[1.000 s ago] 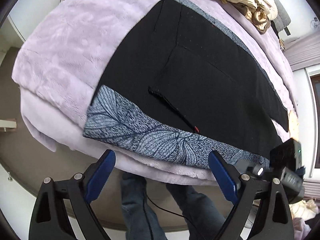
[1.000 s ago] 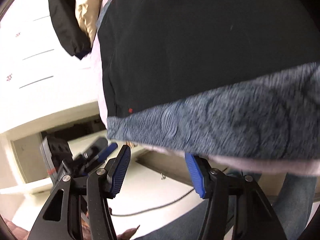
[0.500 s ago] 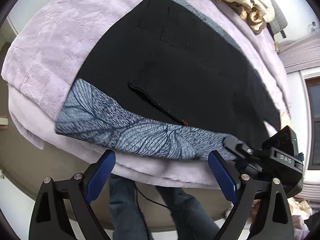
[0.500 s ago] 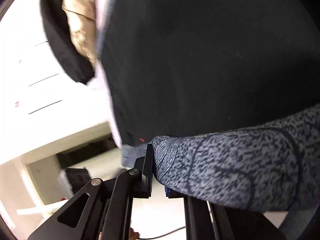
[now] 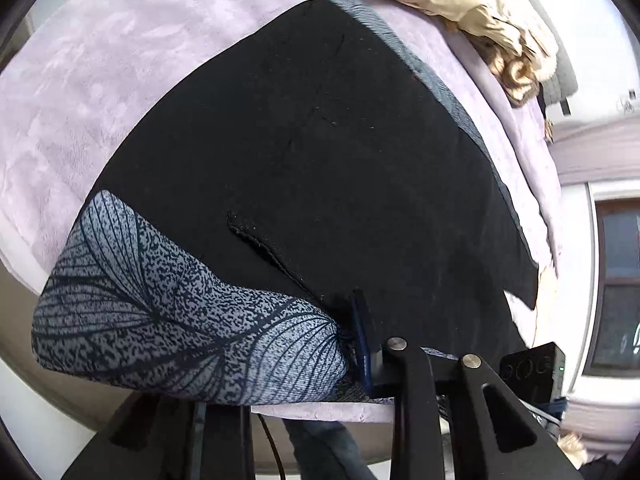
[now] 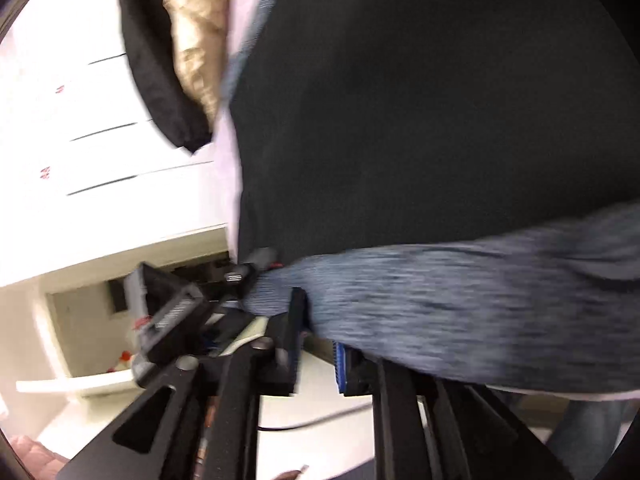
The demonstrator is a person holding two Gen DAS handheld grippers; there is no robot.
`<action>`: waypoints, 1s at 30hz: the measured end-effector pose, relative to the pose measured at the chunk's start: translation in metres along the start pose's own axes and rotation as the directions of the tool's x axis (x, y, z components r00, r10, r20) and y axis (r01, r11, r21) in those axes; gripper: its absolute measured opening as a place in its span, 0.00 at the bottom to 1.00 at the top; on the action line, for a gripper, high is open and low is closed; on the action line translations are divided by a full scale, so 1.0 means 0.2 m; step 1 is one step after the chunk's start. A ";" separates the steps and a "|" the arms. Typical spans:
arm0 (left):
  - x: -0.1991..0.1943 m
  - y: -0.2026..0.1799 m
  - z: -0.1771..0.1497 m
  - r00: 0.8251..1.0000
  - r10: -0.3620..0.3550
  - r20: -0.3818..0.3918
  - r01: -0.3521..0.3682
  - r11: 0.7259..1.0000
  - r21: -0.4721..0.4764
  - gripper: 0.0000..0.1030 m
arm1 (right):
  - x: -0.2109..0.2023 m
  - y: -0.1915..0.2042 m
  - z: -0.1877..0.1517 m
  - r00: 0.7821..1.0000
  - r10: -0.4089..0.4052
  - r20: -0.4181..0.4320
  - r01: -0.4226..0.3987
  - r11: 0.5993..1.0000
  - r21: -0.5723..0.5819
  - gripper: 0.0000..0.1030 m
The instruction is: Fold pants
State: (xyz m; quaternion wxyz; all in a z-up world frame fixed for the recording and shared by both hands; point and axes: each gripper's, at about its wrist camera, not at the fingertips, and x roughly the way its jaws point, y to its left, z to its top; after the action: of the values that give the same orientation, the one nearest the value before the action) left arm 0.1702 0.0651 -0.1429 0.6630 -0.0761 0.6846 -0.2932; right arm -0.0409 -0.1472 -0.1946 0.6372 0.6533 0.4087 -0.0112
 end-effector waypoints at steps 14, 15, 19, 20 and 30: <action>-0.05 -0.09 0.02 0.998 0.045 -0.048 -0.038 0.989 0.144 0.28 | -0.46 -0.20 -0.13 0.948 -0.010 0.317 -0.059 0.976 0.207 0.06; -0.07 -0.11 0.02 0.998 0.045 -0.042 -0.038 0.989 0.145 0.28 | -0.49 -0.14 -0.12 0.951 -0.027 0.309 -0.026 0.986 0.166 0.06; -0.20 -0.21 0.11 1.000 -0.003 0.007 0.002 0.995 0.097 0.28 | -0.60 0.14 0.05 0.962 -0.076 0.263 0.093 0.994 -0.055 0.06; -0.22 -0.24 0.14 1.000 -0.014 0.023 0.012 0.996 0.093 0.28 | -0.64 0.19 0.12 0.966 -0.066 0.249 0.091 0.992 -0.090 0.06; -0.03 -0.52 0.72 0.969 0.027 0.244 -0.061 0.989 0.133 0.55 | -0.55 0.48 0.99 0.985 -0.114 0.131 0.145 0.954 -0.260 0.09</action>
State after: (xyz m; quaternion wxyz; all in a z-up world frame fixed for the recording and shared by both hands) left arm 0.2787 -0.0596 -0.0776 0.7514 -0.0496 0.5782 -0.3140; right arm 0.0395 -0.3573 -0.0938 0.7403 0.5307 0.4112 -0.0349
